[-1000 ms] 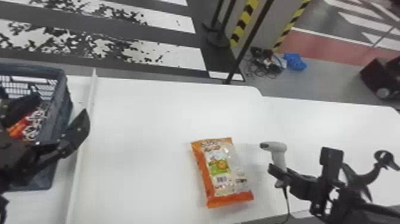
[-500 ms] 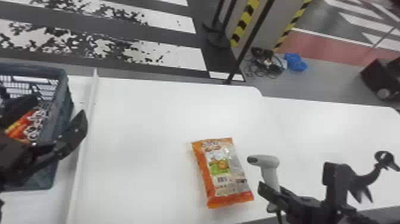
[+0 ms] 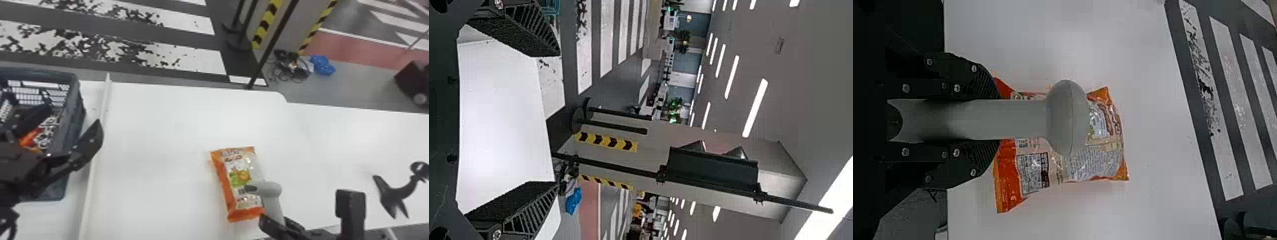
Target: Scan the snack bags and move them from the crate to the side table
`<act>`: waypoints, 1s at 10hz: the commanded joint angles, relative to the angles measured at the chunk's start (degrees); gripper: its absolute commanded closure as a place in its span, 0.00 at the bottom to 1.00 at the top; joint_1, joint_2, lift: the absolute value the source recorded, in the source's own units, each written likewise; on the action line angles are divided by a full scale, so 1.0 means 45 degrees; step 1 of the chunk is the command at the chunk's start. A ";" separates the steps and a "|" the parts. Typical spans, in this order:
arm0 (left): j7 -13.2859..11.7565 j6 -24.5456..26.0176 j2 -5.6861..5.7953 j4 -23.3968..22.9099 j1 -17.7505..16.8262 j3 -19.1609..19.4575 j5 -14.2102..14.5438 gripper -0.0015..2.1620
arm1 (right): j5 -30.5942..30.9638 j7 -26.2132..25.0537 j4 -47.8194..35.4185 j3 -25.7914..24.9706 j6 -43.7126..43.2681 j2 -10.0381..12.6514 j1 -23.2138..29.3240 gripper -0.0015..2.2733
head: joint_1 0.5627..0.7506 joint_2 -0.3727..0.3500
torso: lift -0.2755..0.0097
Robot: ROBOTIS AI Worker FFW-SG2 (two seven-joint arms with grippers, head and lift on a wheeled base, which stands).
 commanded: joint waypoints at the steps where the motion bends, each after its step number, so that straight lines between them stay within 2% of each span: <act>1: -0.0001 -0.0083 0.0032 -0.0107 0.0164 0.0064 0.0086 0.03 | 0.0496 -0.0042 0.0514 0.0570 -0.0187 -0.0046 -0.0346 0.98 | 0.70 0.09 | 0.66; 6: -0.0001 -0.0200 -0.0007 -0.0185 0.0340 0.0240 0.0086 0.03 | 0.1179 -0.0276 0.2233 0.1840 -0.1163 -0.0437 -0.0874 0.98 | 0.70 0.14 | 0.66; 7: -0.0001 -0.0161 -0.0026 -0.0185 0.0340 0.0240 0.0047 0.03 | 0.1121 -0.0276 0.2037 0.1683 -0.1163 -0.0456 -0.0893 0.98 | 0.70 0.15 | 0.66; 8: -0.0001 -0.0161 -0.0046 -0.0204 0.0340 0.0220 0.0047 0.03 | 0.0574 -0.0276 0.1588 0.1000 -0.0929 -0.0456 -0.0952 0.99 | 0.70 0.15 | 0.66; 10: 0.0019 -0.0161 -0.0046 -0.0341 0.0437 0.0259 0.0047 0.03 | -0.0442 -0.0120 0.1490 -0.0836 0.0790 -0.0690 -0.2124 0.99 | 0.70 0.12 | 0.66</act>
